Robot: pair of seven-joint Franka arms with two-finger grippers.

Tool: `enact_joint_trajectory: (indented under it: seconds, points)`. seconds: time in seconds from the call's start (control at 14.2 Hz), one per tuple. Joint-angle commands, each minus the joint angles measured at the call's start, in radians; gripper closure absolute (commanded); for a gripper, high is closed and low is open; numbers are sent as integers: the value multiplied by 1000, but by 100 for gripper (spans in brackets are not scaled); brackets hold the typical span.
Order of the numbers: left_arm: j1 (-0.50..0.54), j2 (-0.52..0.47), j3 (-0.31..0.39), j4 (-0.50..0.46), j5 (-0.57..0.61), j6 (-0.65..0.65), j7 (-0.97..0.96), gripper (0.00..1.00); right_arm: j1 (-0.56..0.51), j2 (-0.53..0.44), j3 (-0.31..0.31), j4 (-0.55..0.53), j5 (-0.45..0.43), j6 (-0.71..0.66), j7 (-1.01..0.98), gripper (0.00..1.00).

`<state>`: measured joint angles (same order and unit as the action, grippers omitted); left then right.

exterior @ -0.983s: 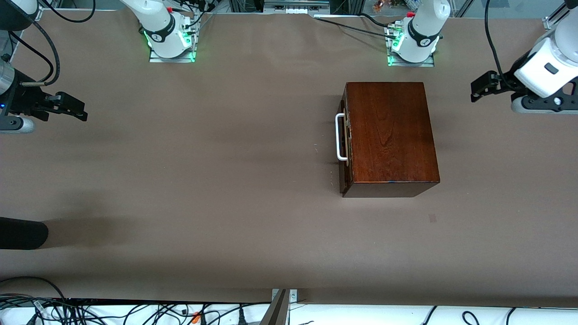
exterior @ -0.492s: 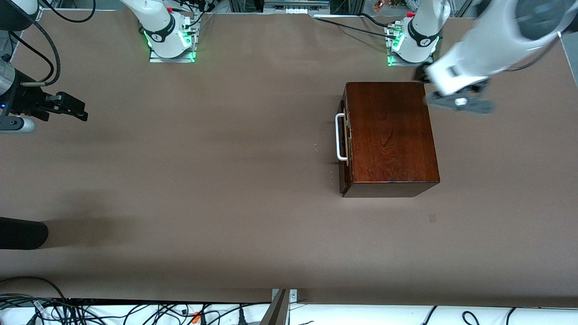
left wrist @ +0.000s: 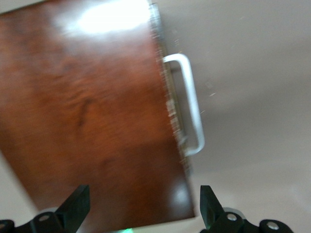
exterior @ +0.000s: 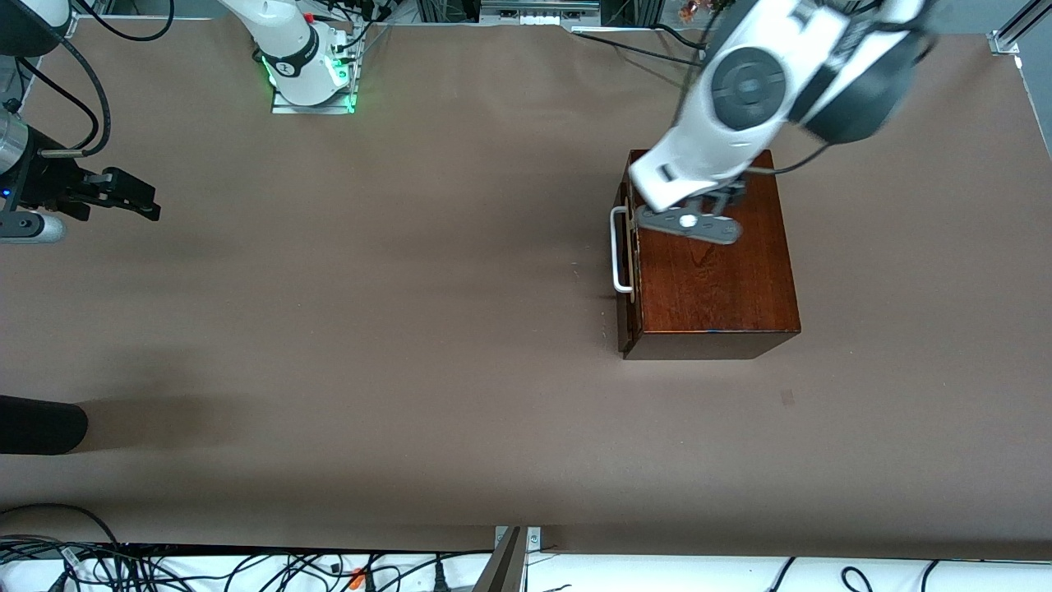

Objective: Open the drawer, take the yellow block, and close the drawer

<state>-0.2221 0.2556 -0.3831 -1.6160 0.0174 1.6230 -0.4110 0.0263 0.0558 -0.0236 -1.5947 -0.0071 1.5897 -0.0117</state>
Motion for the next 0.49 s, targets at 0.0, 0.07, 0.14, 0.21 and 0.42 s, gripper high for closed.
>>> enact_joint_trajectory:
  seconds: [0.0,0.07,0.14,0.21,0.42]
  points:
    - [-55,91,1,74,68,32,-112,0,-11,-17,8,-18,4,7,-14,0]
    - [-89,114,1,80,119,32,-139,0,-11,-17,8,-18,4,7,-14,0]
    - [-120,135,1,85,157,34,-167,0,-11,-17,8,-18,4,7,-14,0]
    - [-141,154,1,85,182,37,-198,0,-11,-17,8,-18,4,7,-14,0]
    - [-168,186,3,76,220,129,-287,0,-9,-17,8,-18,4,7,-14,0]
